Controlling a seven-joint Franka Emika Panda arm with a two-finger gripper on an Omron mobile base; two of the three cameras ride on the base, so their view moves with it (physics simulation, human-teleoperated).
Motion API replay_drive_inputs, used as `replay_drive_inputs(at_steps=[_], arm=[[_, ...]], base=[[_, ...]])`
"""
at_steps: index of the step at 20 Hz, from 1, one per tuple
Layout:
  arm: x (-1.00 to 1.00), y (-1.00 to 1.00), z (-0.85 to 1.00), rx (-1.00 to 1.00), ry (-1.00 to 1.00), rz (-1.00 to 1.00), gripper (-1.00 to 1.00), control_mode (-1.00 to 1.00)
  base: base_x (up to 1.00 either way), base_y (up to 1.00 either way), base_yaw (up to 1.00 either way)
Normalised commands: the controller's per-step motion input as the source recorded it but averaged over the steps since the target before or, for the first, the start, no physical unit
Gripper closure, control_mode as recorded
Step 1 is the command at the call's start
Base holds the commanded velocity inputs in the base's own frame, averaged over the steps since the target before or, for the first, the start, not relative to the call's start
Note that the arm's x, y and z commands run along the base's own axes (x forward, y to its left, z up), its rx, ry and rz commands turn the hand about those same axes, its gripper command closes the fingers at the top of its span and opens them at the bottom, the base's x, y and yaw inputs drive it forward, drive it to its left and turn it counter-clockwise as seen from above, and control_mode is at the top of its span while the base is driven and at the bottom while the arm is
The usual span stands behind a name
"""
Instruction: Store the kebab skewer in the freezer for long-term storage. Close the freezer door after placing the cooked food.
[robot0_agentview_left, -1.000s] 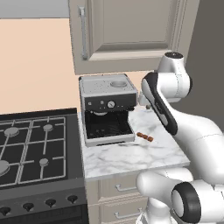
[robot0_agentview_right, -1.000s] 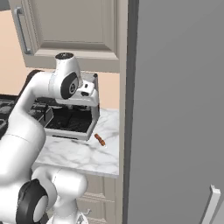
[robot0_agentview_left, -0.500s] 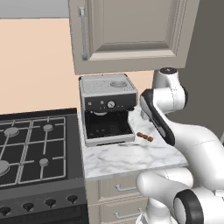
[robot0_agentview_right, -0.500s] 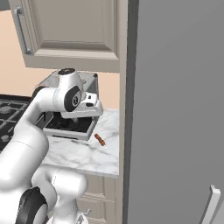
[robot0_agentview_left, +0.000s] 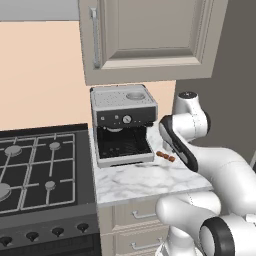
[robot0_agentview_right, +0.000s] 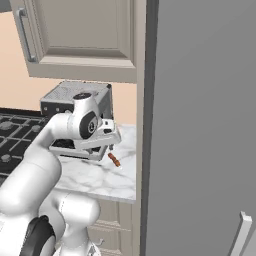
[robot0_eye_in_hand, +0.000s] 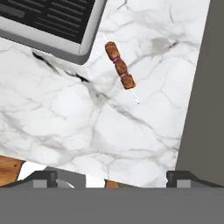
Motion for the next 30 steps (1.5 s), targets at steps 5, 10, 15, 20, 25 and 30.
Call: replay_drive_inputs(at_steps=[5, 10, 15, 20, 25, 30], arm=[[0.05, -0.22, -0.5, 0.03, 0.01, 0.09, -1.0, -1.0], [0.11, -0.06, -0.34, 0.0, 0.0, 0.11, -1.0, -1.0], [0.13, 0.0, -0.22, 0.0, 0.0, 0.1, -1.0, -1.0], [0.28, -0.22, -0.1, 0.02, 0.0, 0.06, -1.0, -1.0], [0.23, -0.04, -0.24, 0.0, 0.01, 0.04, -1.0, -1.0], [0.22, 0.0, -0.25, 0.0, 0.0, 0.02, -1.0, -1.0]], base=[[0.0, 0.0, 0.0], [0.0, 0.0, 0.0], [0.0, 0.0, 0.0], [0.0, 0.0, 0.0], [0.0, 0.0, 0.0], [0.0, 0.0, 0.0]])
